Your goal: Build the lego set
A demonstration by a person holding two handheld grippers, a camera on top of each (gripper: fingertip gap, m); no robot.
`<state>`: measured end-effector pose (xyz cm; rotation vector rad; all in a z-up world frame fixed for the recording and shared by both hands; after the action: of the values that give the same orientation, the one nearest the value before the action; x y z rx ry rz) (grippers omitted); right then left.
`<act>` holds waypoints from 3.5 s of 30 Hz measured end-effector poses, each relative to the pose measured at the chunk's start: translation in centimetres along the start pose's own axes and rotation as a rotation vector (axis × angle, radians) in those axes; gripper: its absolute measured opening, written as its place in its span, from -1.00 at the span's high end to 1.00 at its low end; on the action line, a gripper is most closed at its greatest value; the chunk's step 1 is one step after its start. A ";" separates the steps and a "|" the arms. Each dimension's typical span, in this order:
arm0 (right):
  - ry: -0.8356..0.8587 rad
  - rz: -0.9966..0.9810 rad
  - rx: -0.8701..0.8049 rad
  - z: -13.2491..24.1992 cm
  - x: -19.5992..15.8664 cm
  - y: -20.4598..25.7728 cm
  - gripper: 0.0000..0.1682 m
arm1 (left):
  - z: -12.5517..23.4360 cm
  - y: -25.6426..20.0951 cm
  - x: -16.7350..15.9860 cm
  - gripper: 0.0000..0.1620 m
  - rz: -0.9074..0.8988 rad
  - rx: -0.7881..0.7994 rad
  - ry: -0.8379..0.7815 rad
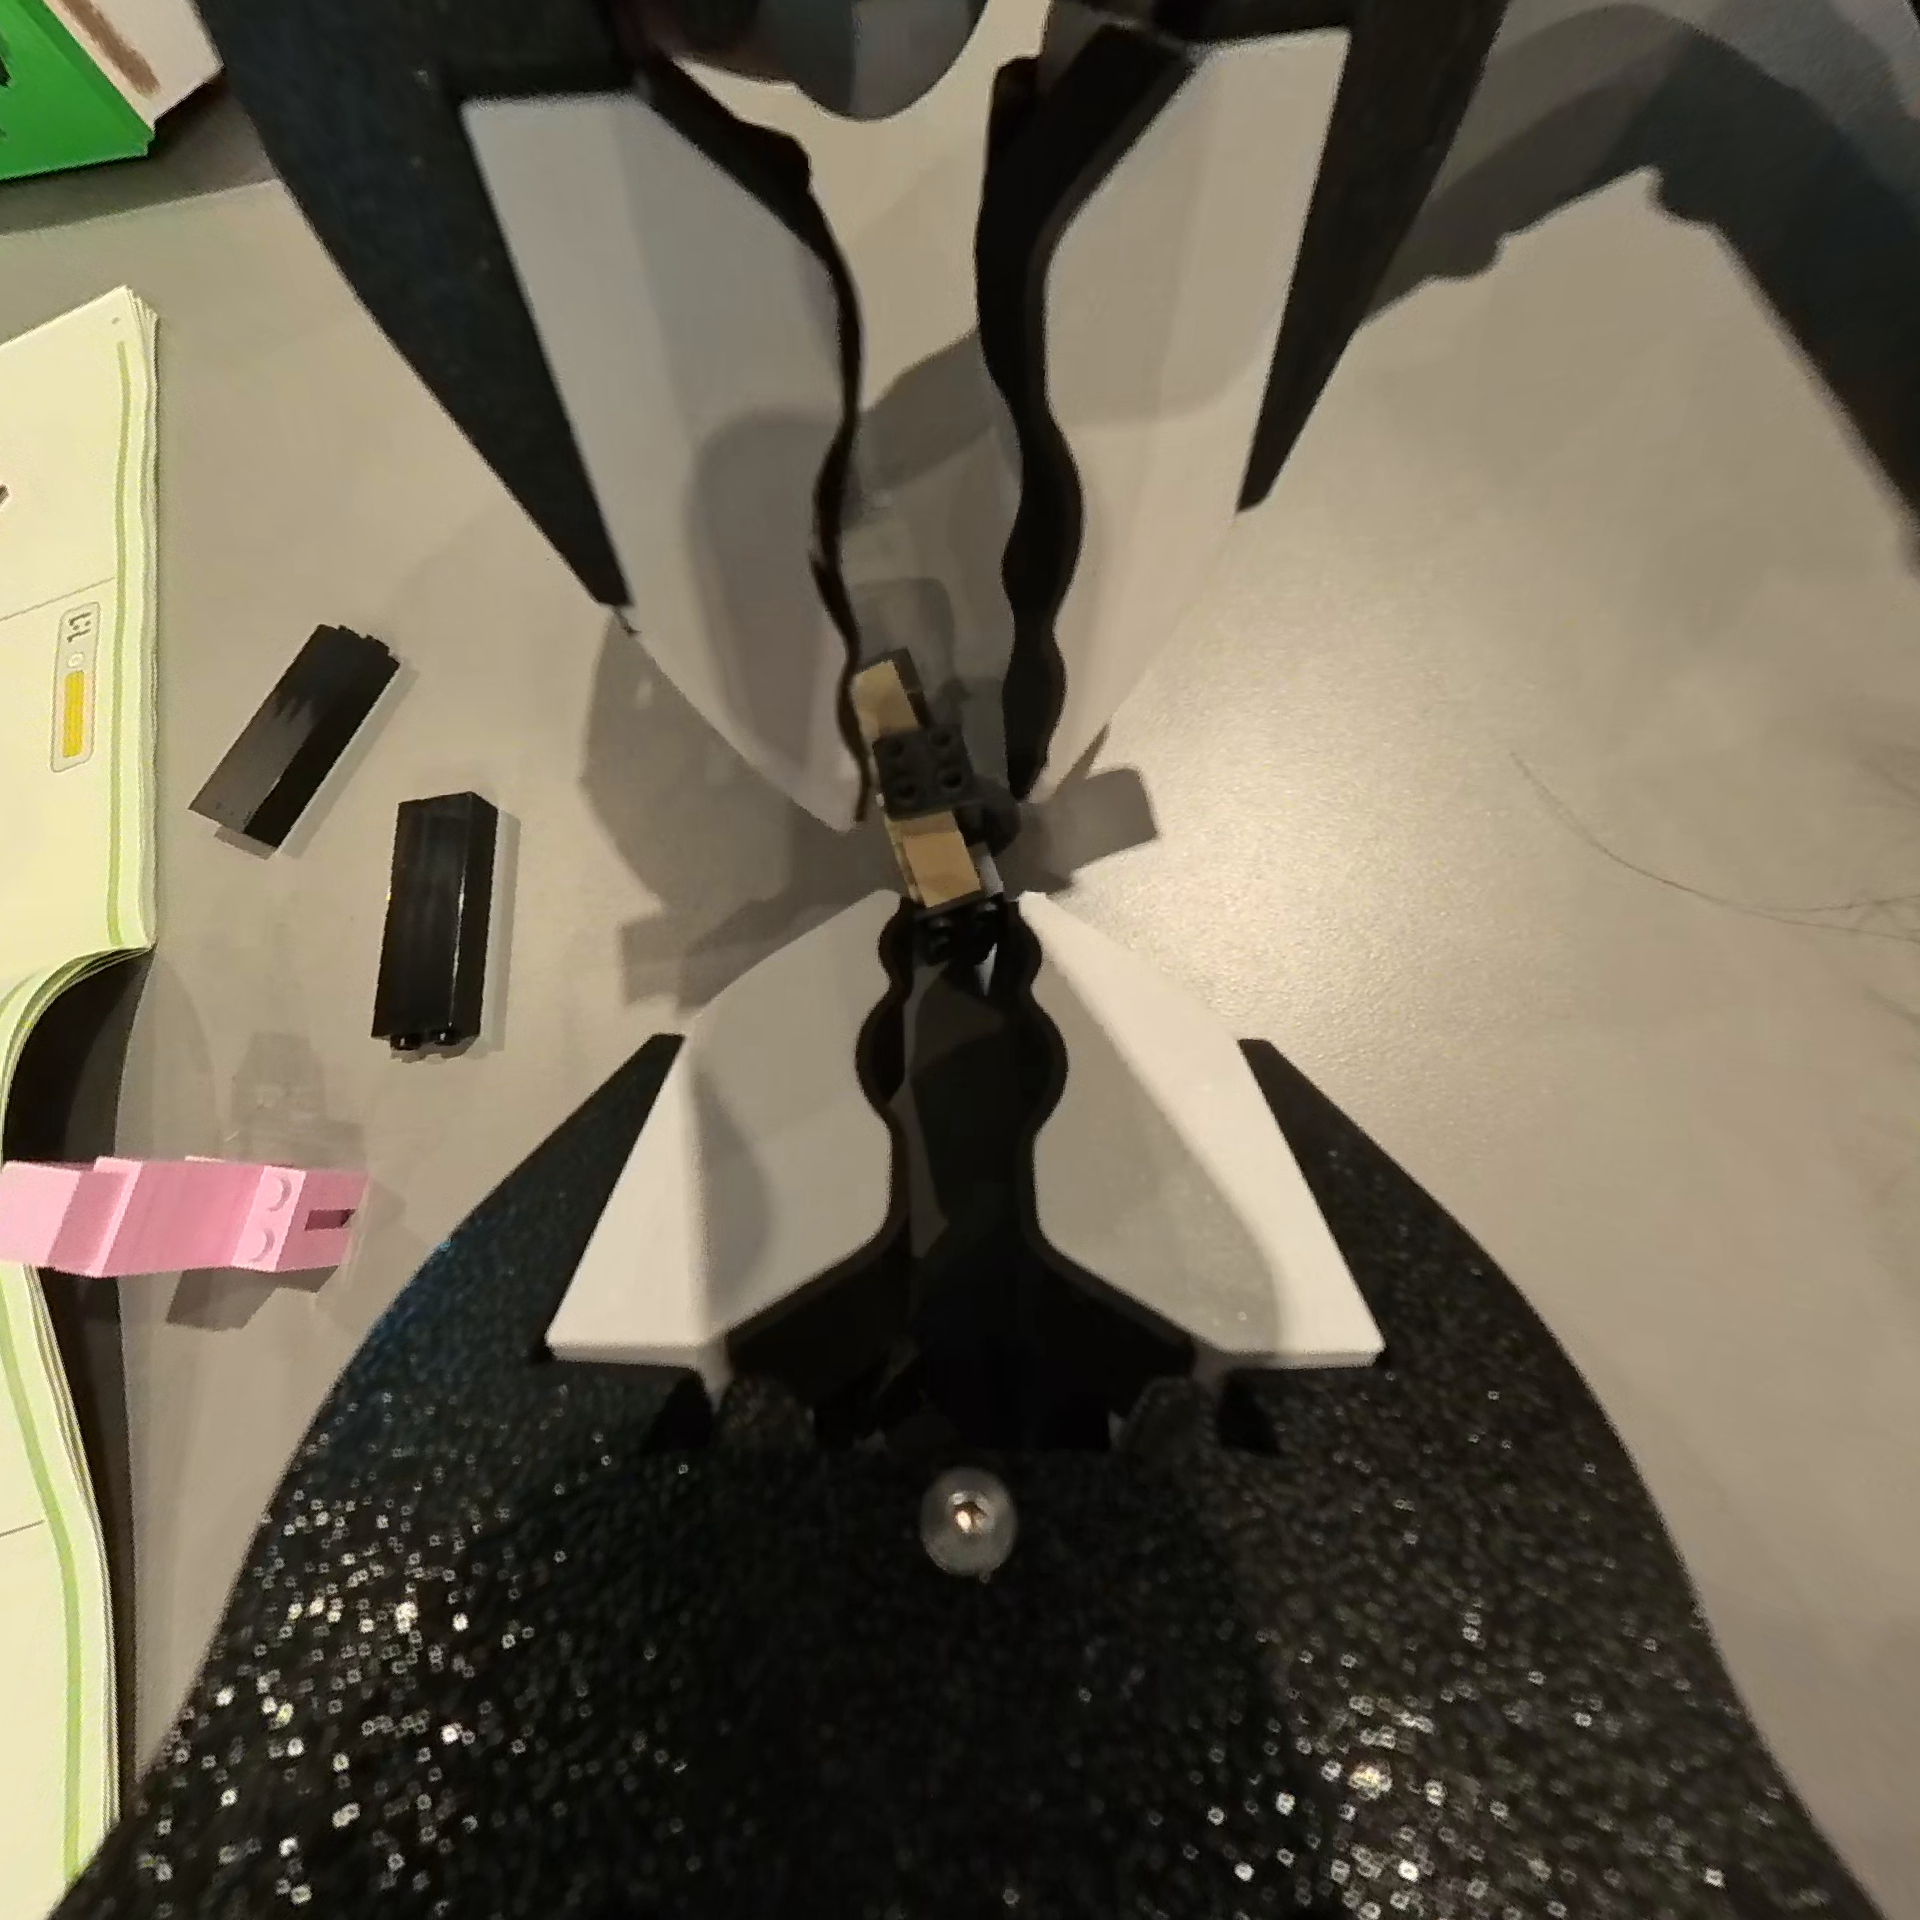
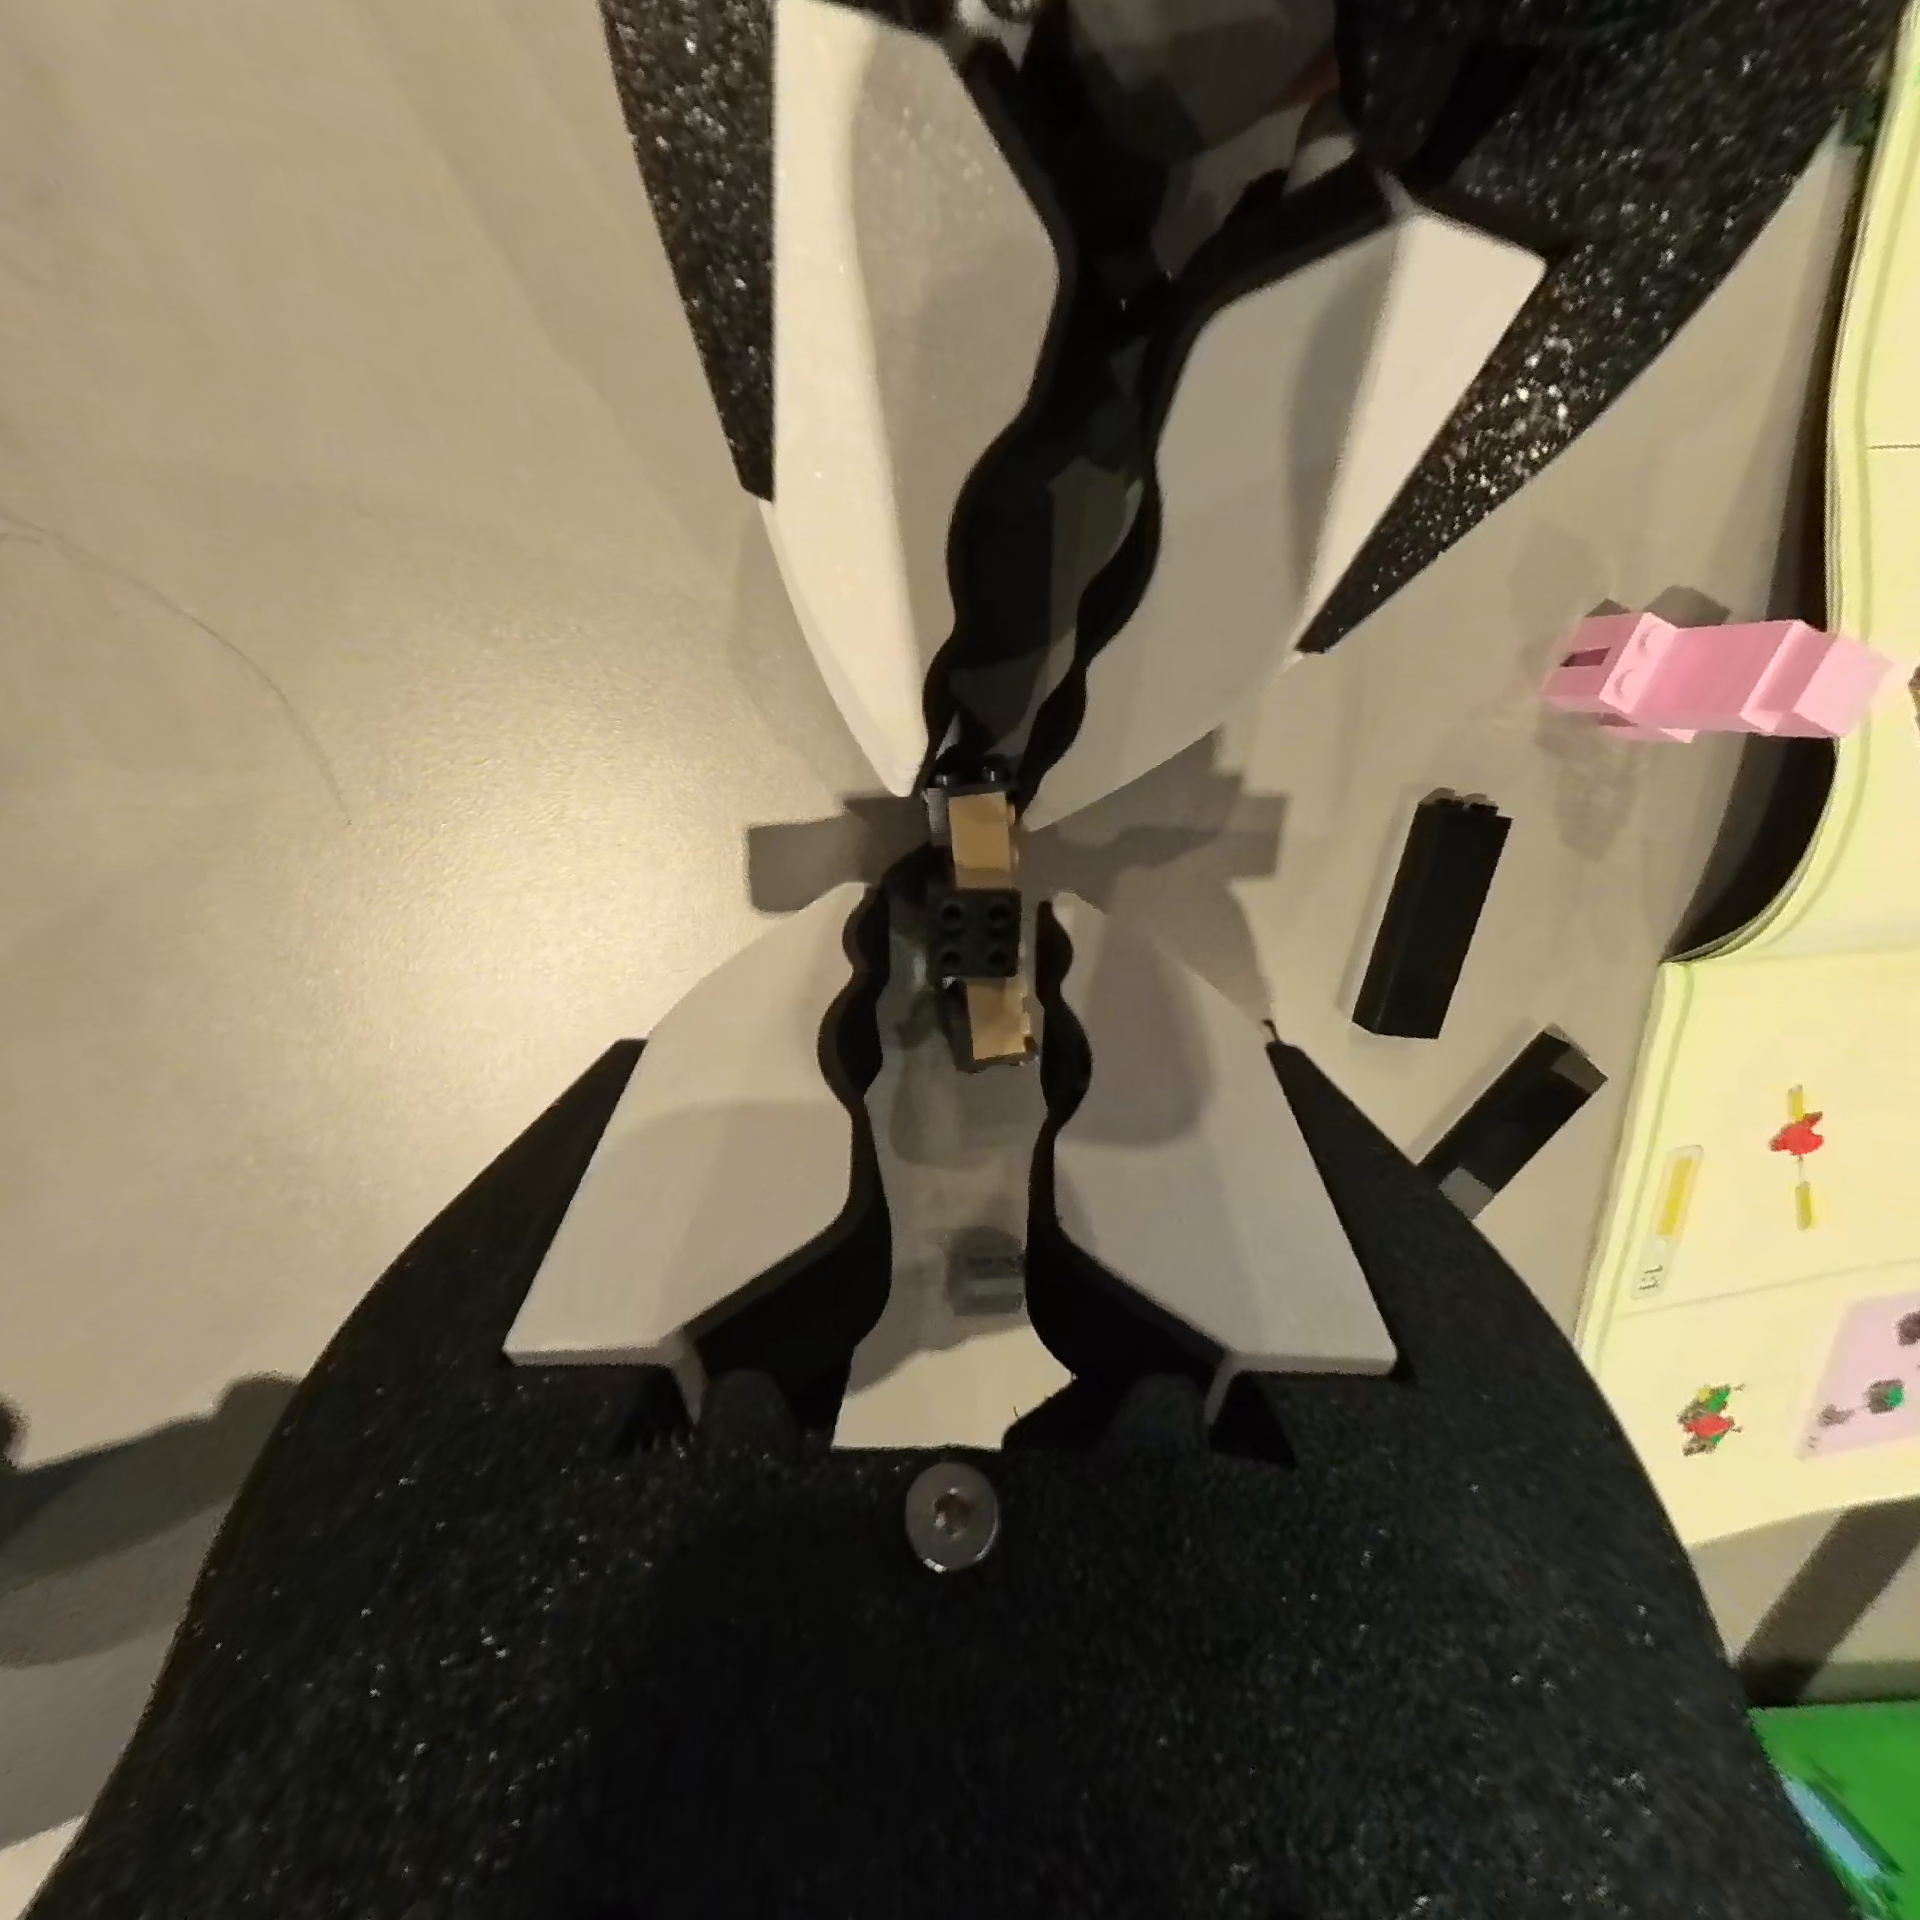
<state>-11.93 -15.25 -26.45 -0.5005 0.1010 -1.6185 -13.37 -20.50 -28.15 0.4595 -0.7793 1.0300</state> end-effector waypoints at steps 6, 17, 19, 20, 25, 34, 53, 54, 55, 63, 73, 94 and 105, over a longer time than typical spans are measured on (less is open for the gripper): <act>0.014 -0.003 0.005 -0.1 -0.3 -0.2 0.67 | 0.0 0.0 0.0 0.81 0.002 -0.002 0.000; -0.034 -0.003 0.044 -0.5 -0.3 -0.2 0.79 | 0.0 -0.1 0.0 0.81 0.001 -0.008 0.000; -0.040 -0.007 0.056 -0.5 -0.3 -0.3 0.79 | 0.0 -0.1 0.0 0.81 0.002 -0.009 0.000; -0.041 -0.011 0.060 -0.5 -0.3 -0.3 0.79 | 0.0 -0.1 0.0 0.81 0.002 -0.009 0.000; -0.046 -0.003 0.060 -0.5 -0.3 -0.2 0.80 | 0.0 -0.1 0.0 0.81 0.001 -0.009 0.000; -0.047 -0.022 0.058 -0.4 -0.3 -0.1 0.80 | 0.0 -0.1 0.0 0.81 0.001 -0.011 0.000; -0.065 -0.104 0.084 -0.4 -0.3 -0.1 0.78 | 0.0 -0.3 0.0 0.82 -0.006 -0.025 0.002; -0.067 -0.109 0.092 -0.4 -0.3 -0.1 0.77 | 0.0 -0.3 0.0 0.82 -0.008 -0.027 0.003; -0.070 -0.108 0.098 -0.5 -0.3 -0.1 0.77 | 0.0 -0.3 0.0 0.82 -0.008 -0.028 0.002; -0.082 -0.061 0.171 -0.6 -0.3 -0.2 0.79 | 0.0 -0.3 0.0 0.82 -0.007 -0.036 0.002; -0.075 -0.048 0.150 -0.6 -0.3 -0.3 0.80 | 0.1 0.1 -0.1 0.78 0.000 0.000 -0.001; -0.133 -0.021 0.116 -0.6 -0.2 -0.1 0.80 | -0.2 0.3 0.2 0.66 0.032 0.024 -0.006; -0.262 -0.052 0.061 -0.4 -0.7 0.2 0.80 | -0.1 0.0 0.2 0.61 -0.003 0.040 -0.005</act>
<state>-11.88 -14.72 -27.06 -0.6675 -0.1581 -1.5873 -13.30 -20.31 -28.07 0.4973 -0.7640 1.0437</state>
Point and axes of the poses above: each gripper's, where its closed fingertips meet, z back along the fingers, x out of its top, y = z × x across the jaws, the point moved 4 cm from there along z, back along the fingers, and after that the axes turned 12 degrees about -x, right-handed, at the moved point
